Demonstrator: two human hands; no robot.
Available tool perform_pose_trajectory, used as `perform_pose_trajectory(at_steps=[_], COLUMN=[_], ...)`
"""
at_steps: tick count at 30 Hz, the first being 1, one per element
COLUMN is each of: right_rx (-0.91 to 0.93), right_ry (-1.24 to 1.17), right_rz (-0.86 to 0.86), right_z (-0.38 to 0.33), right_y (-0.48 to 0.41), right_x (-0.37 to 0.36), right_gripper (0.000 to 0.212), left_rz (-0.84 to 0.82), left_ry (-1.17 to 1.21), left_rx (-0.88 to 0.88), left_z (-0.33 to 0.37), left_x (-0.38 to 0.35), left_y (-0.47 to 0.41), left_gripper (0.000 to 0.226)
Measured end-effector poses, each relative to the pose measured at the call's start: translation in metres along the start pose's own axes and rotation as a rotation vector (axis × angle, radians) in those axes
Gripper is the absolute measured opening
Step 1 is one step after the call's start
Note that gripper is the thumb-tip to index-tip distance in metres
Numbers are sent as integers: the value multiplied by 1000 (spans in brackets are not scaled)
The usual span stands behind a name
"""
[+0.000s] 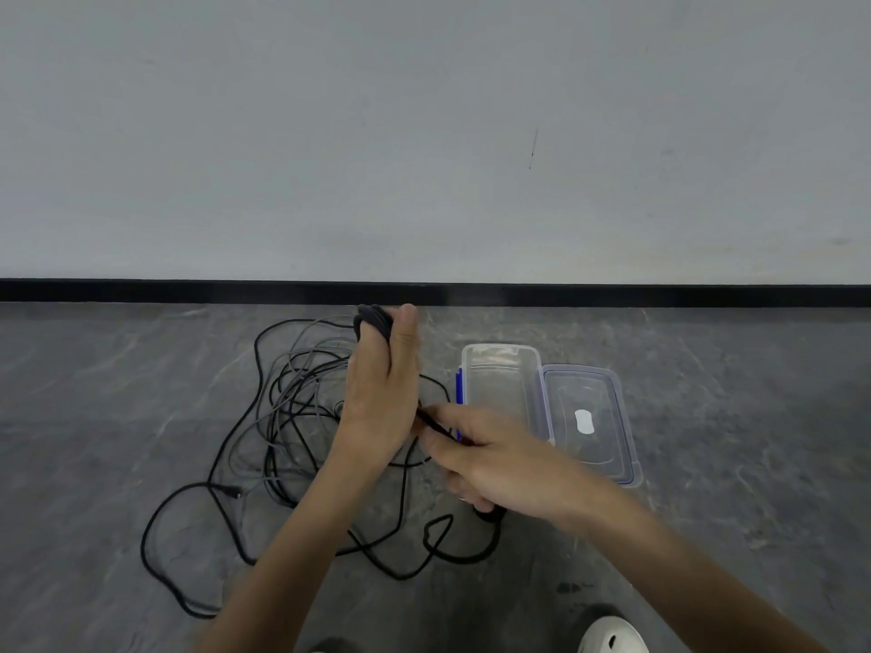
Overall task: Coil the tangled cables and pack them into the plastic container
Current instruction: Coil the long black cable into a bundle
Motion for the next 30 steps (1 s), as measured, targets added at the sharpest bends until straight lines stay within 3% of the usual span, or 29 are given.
perform_pose_trajectory(at_steps=[4,8,13,18,22,26,30], right_rx=[46,44,79,197,331,407,437], right_ry=[195,272,349,297,240,192,165], right_rz=[95,95,136,219,332,341,325], right_z=[-3,-5,-9,-8,-9,-7,-1], right_y=[1,5,13,20,22,22,20], right_x=[3,4,21,42,52,59,61], right_gripper=[35,33,28,14,27,28,11], left_rz=[-93,-303,-579,-798,-926,-946,-931], left_ry=[-113,-304,-330,-235,-41,61,248], left_rx=[68,118,167,238,305,299,386], left_z=[-2,-5,2,11,19,21,15], left_x=[-1,-6,-6,-6,-7,-8,-5], left_y=[1,7,10,17,20,19,15], left_gripper=[46,44,67,75,73,69,60])
Point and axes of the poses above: each hand's wrist, its own y-axis away from the middle knuckle, its own x-axis out of the back of the hand, z = x × y, the point moved 1 cm from there along -y, towards the middle knuckle, and after that the axes turned 7 degrees about -z, right-handed, at the moved point
